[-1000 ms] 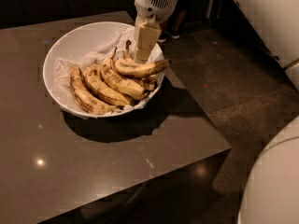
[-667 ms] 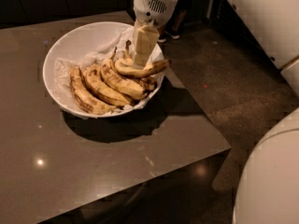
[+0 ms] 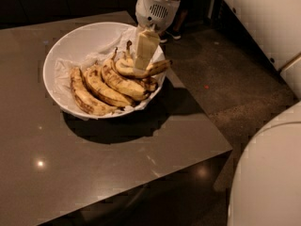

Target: Pick banana from white bowl

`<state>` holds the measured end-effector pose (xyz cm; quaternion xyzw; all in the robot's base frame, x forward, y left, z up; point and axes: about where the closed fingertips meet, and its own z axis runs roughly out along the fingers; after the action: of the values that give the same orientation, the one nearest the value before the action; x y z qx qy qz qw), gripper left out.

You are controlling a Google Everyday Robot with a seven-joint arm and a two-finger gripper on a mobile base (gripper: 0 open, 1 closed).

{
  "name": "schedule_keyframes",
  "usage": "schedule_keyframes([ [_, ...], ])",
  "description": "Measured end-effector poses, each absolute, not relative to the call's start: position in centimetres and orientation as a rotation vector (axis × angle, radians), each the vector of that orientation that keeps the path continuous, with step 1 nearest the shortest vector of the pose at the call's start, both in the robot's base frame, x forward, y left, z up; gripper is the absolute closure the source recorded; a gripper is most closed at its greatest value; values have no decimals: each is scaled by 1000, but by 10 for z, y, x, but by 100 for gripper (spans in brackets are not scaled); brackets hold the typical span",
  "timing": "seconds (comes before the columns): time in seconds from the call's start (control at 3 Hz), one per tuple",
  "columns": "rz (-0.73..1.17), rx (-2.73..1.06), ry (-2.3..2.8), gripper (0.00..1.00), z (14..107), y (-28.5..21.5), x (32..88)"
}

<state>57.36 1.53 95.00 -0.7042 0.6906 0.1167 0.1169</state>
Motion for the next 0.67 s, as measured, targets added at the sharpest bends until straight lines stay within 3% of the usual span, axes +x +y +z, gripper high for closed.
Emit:
schedule_keyframes([
  [0.67,330,-2060,2082,42,935,16,582],
])
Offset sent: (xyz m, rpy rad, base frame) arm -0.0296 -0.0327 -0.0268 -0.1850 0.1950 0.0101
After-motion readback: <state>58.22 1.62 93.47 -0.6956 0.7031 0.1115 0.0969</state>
